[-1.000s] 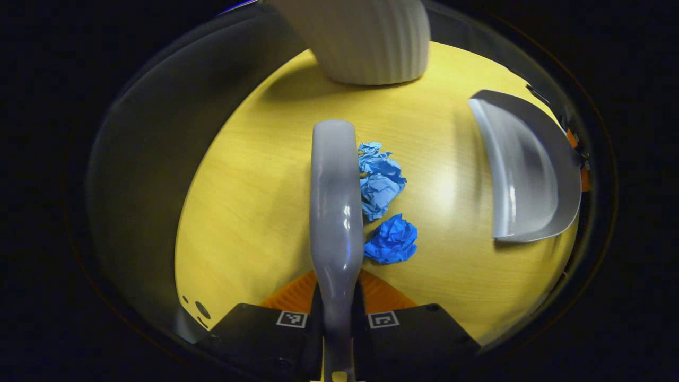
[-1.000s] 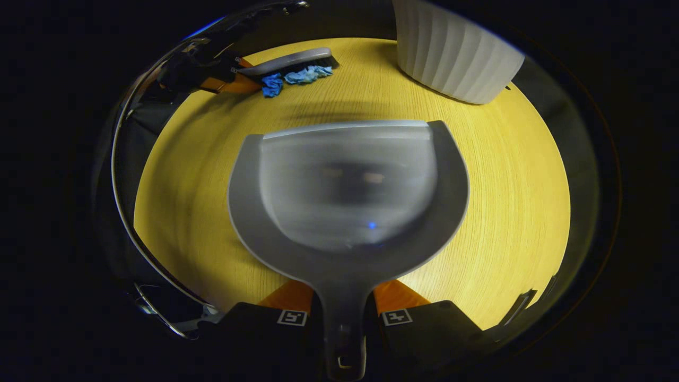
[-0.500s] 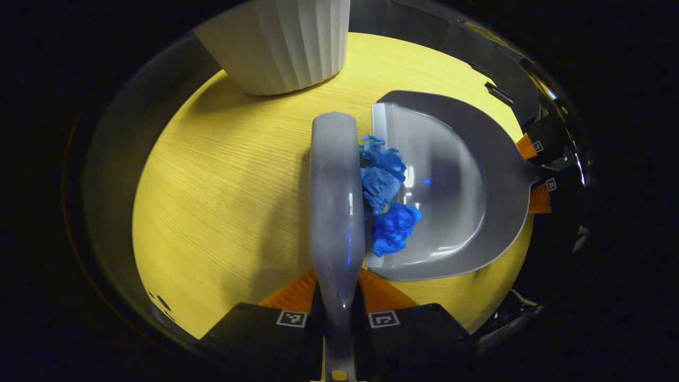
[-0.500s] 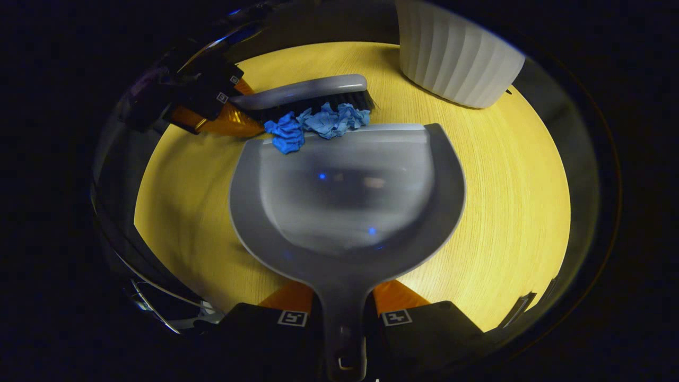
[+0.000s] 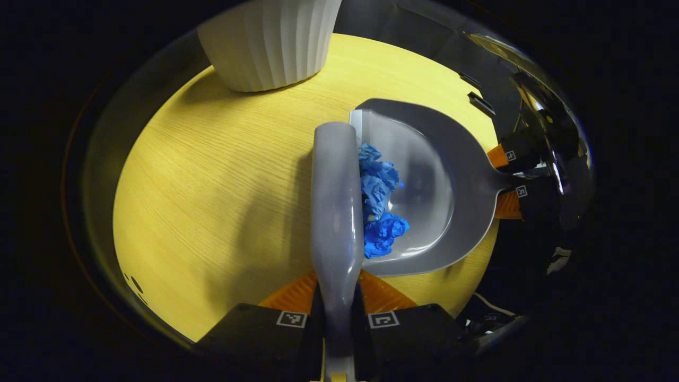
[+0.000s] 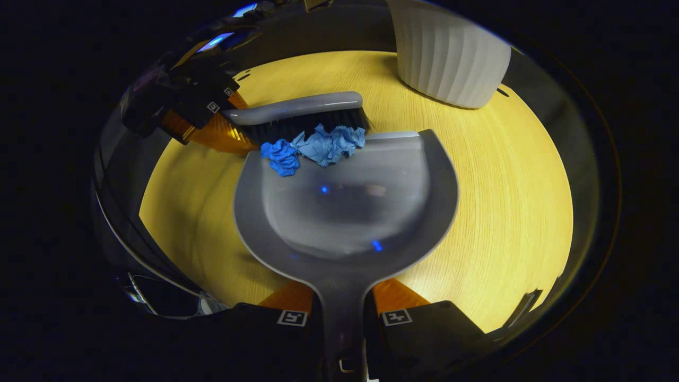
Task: Pick up the small broom and dustpan from the desktop, sweep the trash into the dustpan with the broom, and then empty the trash into the garbage bin.
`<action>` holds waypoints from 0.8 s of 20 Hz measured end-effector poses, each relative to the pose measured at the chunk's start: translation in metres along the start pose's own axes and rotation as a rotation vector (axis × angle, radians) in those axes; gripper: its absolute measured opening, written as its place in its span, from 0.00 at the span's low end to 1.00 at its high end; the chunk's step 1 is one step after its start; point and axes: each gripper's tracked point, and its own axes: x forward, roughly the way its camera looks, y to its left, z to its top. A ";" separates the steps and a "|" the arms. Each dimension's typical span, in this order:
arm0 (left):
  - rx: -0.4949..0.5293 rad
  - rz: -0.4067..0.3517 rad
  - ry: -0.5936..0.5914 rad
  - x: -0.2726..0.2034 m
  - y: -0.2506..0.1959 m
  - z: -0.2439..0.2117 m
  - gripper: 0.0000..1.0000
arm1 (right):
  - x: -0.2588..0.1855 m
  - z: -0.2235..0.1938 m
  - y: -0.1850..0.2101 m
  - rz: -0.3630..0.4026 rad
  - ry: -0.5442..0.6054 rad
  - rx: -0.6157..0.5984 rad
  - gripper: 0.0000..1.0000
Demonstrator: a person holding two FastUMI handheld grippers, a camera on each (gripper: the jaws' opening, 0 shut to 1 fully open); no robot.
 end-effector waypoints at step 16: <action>-0.465 0.154 -0.414 -0.055 -0.021 -0.036 0.30 | -0.016 0.013 -0.002 0.097 -0.109 0.020 0.36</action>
